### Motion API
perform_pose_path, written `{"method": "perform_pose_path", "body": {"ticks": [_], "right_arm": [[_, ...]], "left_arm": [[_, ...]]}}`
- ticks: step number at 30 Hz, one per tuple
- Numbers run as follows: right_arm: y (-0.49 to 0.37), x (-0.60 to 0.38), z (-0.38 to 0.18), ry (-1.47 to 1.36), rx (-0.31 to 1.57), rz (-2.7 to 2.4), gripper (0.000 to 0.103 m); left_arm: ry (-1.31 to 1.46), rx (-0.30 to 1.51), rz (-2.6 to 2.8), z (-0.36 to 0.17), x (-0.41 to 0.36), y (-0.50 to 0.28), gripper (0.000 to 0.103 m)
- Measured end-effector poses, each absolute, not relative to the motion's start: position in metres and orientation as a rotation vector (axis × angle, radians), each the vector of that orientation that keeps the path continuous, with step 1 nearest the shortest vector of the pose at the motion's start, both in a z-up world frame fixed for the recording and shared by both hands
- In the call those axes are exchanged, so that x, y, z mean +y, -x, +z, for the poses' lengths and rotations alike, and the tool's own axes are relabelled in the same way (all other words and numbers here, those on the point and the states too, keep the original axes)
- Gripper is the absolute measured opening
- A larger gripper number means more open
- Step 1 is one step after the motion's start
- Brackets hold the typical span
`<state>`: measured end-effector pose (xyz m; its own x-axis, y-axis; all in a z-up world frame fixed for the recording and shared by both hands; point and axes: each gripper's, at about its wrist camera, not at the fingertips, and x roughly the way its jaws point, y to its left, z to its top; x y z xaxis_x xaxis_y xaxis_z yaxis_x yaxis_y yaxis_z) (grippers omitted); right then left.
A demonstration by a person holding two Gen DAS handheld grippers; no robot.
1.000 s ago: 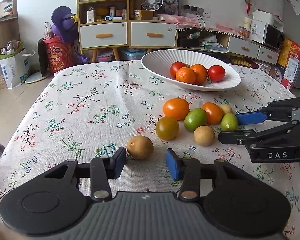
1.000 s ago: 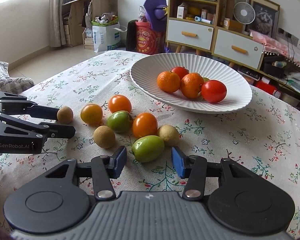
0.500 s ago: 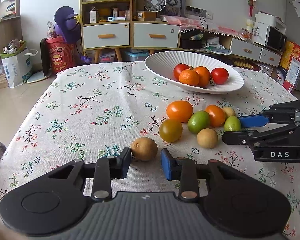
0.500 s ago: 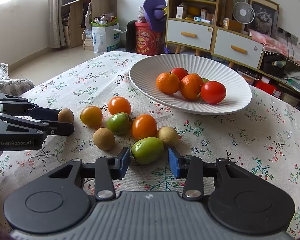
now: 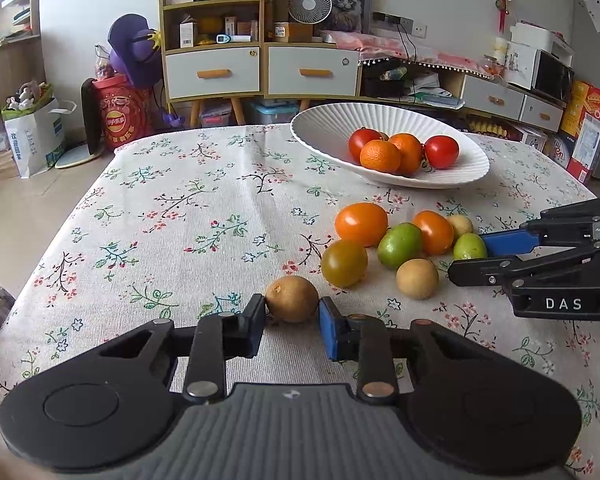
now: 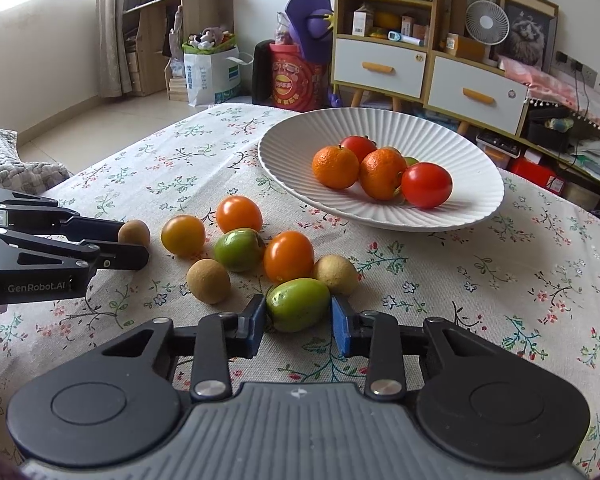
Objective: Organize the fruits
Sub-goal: 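Lift and carry the longan into the bowl with the left tool while the right tool carries the lime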
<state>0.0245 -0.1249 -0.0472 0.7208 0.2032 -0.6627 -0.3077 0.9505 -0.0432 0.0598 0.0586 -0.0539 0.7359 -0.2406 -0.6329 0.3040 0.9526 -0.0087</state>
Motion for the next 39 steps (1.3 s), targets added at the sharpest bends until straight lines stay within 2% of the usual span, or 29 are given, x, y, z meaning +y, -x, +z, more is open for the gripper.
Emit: {"method": "perform_pose_path", "body": {"ticks": [24, 39], "right_arm": [[-0.021, -0.123, -0.024, 0.151, 0.672, 0.283, 0.031], [-0.044, -0.146, 0.013, 0.057, 0.580, 0.216, 0.031]], "left_arm": [[-0.094, 0.650, -0.344, -0.029, 0.039, -0.058, 0.020], [-0.083, 0.639, -0.398, -0.011, 0.004, -0.069, 0.020]]}}
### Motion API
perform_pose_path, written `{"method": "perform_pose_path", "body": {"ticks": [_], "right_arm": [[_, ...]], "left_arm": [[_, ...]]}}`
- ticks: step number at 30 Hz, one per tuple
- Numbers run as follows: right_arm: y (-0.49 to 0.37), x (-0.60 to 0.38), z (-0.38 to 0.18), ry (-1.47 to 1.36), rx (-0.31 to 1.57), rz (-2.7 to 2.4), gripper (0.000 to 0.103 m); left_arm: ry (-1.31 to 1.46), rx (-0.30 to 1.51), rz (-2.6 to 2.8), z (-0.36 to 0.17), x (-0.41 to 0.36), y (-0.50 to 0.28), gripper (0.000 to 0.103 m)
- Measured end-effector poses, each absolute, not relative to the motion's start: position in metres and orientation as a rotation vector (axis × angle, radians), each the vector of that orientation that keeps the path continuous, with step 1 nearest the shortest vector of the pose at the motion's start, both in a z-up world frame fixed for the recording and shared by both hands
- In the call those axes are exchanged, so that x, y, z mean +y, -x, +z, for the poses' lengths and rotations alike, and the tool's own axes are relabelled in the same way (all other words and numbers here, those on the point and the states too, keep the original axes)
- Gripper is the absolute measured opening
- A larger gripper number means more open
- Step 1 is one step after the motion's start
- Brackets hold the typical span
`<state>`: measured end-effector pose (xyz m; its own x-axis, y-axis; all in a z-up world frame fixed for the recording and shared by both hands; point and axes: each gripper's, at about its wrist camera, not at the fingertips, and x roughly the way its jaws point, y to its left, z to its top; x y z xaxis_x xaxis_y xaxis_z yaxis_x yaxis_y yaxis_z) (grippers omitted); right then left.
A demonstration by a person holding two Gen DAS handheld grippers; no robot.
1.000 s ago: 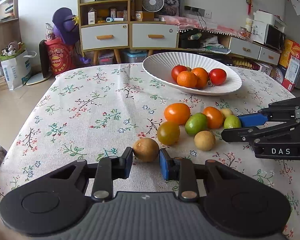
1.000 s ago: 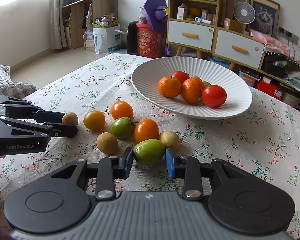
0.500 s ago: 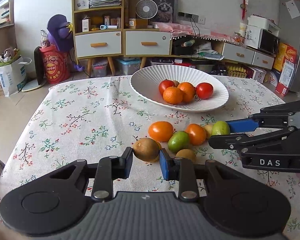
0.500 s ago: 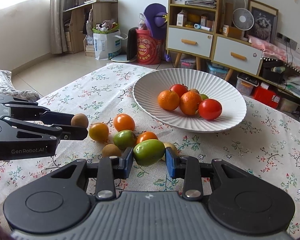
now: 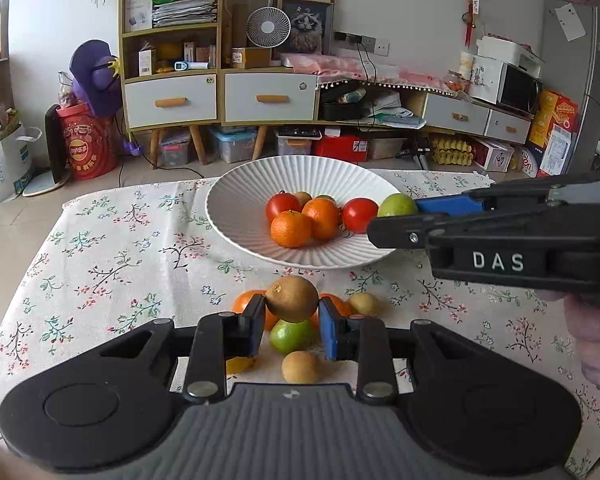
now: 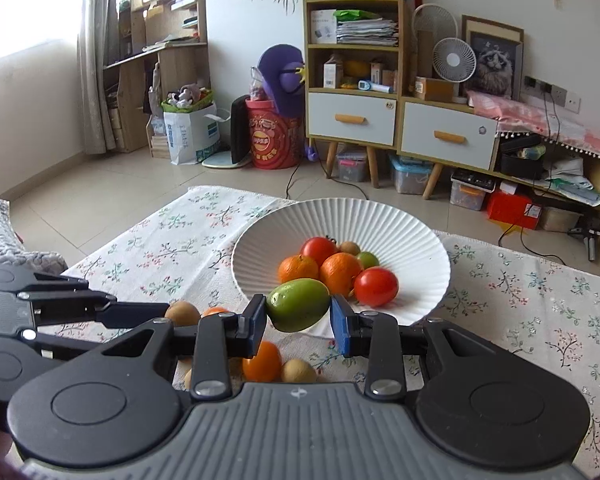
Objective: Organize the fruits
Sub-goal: 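Lift and carry the longan into the bowl with the left tool while the right tool carries the lime, then open both tools to release the longan and lime in the bowl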
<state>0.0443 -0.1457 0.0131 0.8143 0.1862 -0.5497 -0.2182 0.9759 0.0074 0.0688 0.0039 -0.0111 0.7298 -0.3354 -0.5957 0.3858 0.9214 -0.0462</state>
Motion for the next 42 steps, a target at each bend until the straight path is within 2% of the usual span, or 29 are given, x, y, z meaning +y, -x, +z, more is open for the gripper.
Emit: {"method": "perform_pose_path", "body": {"ticks": [23, 42], "right_arm": [[-0.107, -0.192, -0.001, -0.090, 0.707, 0.082, 0.031], [-0.121, -0.209, -0.008, -0.237, 0.720, 0.077, 0.031]], "left_arm": [[-0.025, 0.675, -0.390, -0.017, -0.051, -0.118, 0.020], [0.063, 0.706, -0.357, -0.028, -0.050, -0.136, 0.020]]}}
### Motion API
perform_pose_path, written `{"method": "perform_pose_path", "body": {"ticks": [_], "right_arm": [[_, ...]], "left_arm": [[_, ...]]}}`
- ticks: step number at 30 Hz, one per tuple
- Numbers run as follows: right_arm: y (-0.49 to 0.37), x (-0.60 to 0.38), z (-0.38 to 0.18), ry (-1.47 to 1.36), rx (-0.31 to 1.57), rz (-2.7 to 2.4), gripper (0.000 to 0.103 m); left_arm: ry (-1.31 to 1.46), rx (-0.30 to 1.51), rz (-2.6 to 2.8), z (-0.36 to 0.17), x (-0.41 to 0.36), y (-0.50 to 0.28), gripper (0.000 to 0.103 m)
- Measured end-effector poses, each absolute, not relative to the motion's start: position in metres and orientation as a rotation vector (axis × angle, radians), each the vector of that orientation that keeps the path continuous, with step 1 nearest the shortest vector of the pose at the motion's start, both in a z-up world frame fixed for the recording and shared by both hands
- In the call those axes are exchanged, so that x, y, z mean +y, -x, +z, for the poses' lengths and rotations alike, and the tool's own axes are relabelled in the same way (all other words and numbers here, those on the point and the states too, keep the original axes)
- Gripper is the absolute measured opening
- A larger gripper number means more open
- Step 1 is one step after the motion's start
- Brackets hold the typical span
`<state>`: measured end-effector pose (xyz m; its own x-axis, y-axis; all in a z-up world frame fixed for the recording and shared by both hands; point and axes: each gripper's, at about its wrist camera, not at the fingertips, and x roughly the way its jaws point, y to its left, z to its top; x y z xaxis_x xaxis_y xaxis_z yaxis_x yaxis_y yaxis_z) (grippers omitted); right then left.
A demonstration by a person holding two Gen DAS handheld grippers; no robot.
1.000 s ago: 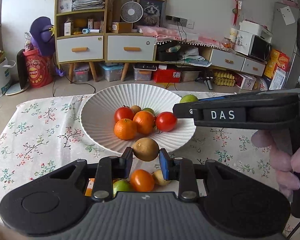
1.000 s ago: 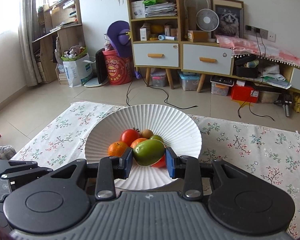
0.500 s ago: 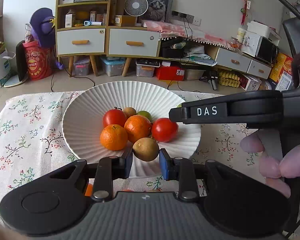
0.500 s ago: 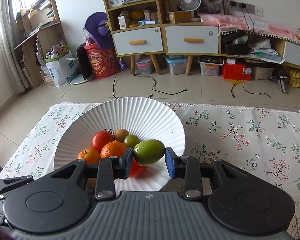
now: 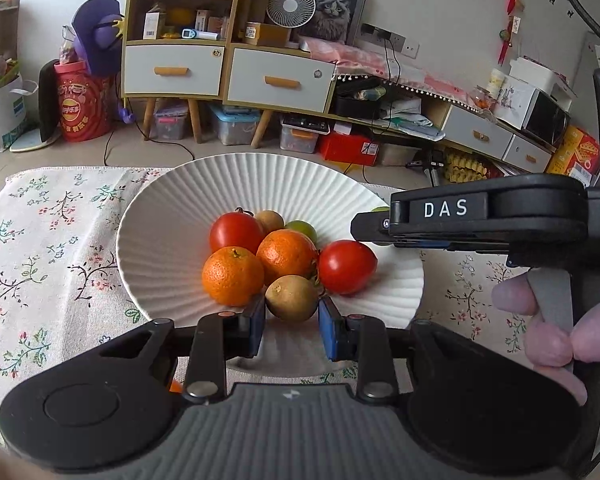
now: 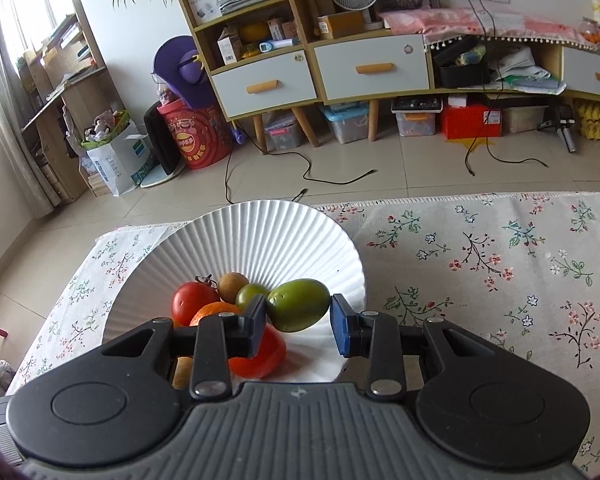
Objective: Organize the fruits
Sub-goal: 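Open both tools to release the longan and lime in the bowl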
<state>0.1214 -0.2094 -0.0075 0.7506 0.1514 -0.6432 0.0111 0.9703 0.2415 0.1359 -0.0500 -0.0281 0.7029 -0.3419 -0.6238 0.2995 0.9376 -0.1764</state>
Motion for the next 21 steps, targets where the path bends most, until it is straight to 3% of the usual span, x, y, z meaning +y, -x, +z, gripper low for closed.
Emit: {"method": "perform_pose_path", "body": {"ticks": [13, 21], "right_arm": [[-0.121, -0.214, -0.003, -0.272, 0.715, 0.087, 0.034], [-0.115, -0.214, 0.006, -0.283, 0.699, 0.104, 0.045]], "left_arm": [[0.045, 0.711, -0.359, -0.027, -0.053, -0.140, 0.022], [0.017, 0.723, -0.354, -0.023, -0.052, -0.138, 0.032]]}}
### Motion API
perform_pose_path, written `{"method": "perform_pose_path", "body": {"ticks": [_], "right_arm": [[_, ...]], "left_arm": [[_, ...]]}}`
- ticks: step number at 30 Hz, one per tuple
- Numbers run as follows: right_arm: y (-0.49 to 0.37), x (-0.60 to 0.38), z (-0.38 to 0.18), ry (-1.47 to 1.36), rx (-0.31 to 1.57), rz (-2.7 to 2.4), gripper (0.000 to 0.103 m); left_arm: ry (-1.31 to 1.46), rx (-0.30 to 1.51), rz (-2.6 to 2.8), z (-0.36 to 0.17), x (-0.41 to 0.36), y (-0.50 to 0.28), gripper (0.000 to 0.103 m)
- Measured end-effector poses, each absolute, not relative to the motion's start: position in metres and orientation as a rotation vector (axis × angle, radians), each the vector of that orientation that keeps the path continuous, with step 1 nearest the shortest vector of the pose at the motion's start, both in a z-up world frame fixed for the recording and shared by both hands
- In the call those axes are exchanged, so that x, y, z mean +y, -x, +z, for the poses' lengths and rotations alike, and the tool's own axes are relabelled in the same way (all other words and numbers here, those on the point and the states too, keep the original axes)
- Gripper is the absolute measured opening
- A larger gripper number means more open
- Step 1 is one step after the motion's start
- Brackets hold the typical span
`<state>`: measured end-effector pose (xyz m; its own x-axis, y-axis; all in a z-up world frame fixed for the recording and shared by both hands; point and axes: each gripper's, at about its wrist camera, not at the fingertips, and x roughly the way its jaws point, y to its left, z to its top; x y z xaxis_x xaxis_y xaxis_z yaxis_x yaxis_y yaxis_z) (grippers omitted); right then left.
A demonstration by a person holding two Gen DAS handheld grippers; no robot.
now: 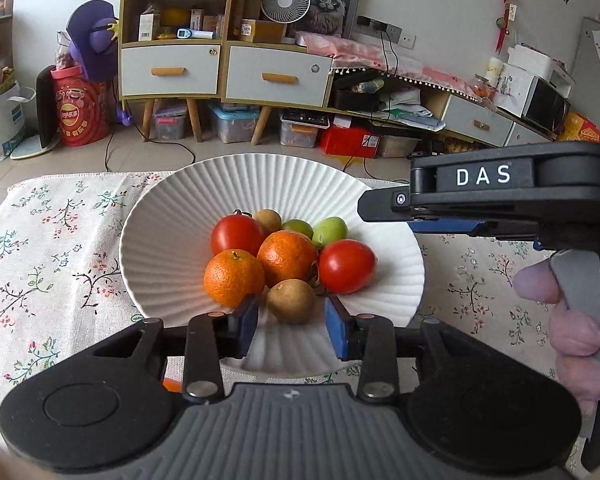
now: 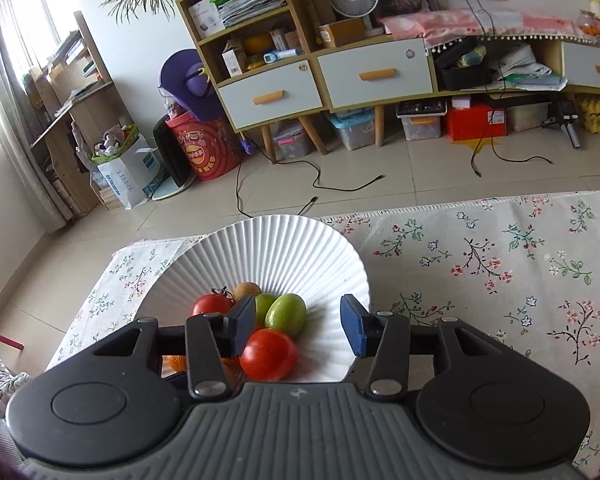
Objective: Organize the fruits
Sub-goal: 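Open both tools to release the longan and lime in the bowl, then withdraw both open tools back over the remaining fruit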
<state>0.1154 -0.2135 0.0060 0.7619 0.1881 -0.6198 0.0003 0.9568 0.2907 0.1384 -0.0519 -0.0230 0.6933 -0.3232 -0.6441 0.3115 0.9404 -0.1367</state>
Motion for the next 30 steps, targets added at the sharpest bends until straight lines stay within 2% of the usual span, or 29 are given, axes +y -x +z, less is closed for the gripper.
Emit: {"method": "perform_pose_path", "body": {"ticks": [2, 15, 20, 28, 30], "right_arm": [[-0.113, -0.213, 0.009, -0.271, 0.696, 0.095, 0.048], [-0.088, -0.220, 0.023, -0.205, 0.679, 0.075, 0.060], [-0.077, -0.221, 0.025, -0.174, 0.677, 0.070, 0.071], [-0.056, -0.214, 0.022, -0.104, 0.694, 0.080, 0.083], [-0.051, -0.212, 0.021, -0.088, 0.700, 0.085, 0.085]], "left_arm": [[0.005, 0.722, -0.358, -0.021, -0.051, -0.137, 0.040], [-0.048, 0.738, -0.389, -0.007, -0.041, -0.126, 0.061], [-0.071, 0.743, -0.382, -0.004, -0.028, -0.116, 0.073], [-0.095, 0.757, -0.362, -0.004, -0.010, -0.101, 0.078], [-0.098, 0.758, -0.357, -0.004, -0.007, -0.098, 0.085]]}}
